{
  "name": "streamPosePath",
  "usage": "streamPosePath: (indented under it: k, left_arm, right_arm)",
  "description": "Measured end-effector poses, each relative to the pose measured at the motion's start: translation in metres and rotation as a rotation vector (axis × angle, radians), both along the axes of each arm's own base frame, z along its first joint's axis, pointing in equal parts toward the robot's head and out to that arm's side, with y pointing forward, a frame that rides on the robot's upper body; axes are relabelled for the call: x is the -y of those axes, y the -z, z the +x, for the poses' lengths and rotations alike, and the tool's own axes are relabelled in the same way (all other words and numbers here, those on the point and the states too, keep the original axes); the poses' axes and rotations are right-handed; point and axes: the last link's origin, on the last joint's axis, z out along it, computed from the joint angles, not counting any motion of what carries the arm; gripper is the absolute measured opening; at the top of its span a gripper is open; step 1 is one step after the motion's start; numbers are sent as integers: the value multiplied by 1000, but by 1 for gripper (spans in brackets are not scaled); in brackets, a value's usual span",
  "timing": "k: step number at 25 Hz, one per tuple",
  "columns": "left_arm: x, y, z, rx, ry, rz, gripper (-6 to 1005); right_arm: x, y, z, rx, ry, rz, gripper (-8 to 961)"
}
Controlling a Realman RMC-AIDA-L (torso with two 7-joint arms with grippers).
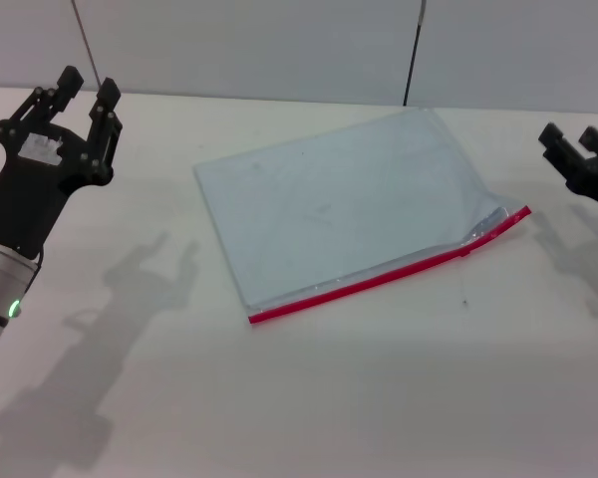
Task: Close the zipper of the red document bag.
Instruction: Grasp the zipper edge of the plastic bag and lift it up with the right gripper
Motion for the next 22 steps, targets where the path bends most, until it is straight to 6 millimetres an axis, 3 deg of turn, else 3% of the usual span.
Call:
streamPosePath:
  k: [10, 22]
  left_arm:
    - [0, 0, 0, 0, 1, 0, 384]
    - [-1, 0, 1, 0, 2, 0, 383]
  right_arm:
    - [-6, 3, 9, 30, 58, -250, 672]
    - [-13, 19, 11, 137, 136, -375, 675]
